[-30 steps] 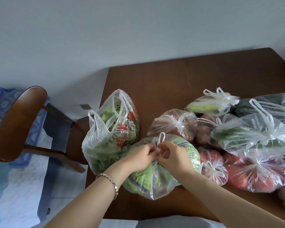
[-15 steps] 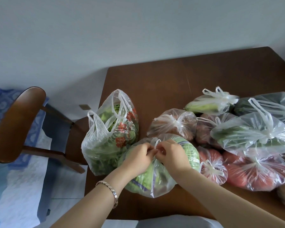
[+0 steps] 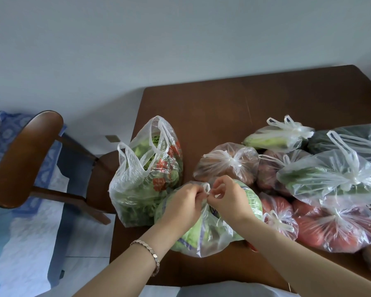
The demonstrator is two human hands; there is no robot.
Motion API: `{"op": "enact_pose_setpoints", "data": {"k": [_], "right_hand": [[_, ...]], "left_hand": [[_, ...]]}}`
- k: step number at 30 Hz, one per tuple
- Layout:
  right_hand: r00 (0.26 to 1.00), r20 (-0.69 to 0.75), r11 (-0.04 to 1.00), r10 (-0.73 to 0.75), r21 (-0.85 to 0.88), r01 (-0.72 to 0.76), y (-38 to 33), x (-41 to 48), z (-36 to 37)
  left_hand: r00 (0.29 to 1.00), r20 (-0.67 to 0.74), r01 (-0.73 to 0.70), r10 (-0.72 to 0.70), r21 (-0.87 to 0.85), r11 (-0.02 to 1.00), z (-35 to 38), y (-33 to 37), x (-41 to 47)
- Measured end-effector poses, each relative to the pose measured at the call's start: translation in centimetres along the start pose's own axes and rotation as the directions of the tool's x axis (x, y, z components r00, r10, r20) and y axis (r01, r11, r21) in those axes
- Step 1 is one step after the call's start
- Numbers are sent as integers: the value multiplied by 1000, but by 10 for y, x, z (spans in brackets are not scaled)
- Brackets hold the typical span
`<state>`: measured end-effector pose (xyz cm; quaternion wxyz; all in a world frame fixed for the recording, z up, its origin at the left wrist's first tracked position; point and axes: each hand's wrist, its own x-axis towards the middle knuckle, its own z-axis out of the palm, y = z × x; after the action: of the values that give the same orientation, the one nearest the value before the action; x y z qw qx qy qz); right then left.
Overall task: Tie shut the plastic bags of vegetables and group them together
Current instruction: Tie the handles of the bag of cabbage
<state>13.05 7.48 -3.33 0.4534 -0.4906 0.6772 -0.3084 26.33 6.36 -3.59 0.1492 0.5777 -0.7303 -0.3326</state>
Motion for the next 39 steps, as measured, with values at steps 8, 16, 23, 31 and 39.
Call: {"op": "enact_pose_setpoints", "data": {"k": [8,16,23,31,39], "right_hand": [[879,451,987,155,-37,-156,-5,17,-23],[969,93,963,-230,-123,241,17,0,0],[760,56,672,-647,-429,604,46,4,9],[740,154,516,-654,-624,586,45,7,11],[672,341,337,-657,-665,667,49,-3,-7]], "left_hand": [[992,-56,-121,118,-54,991,14,-15,-4],[932,252,338,-262,-338,878,-4,-6,8],[916,300,370,-268,-369,852,-6,-4,8],[918,286,353,-275,-271,896,-4,-6,10],[953,235,232,-190,-164,959,-7,-8,11]]}}
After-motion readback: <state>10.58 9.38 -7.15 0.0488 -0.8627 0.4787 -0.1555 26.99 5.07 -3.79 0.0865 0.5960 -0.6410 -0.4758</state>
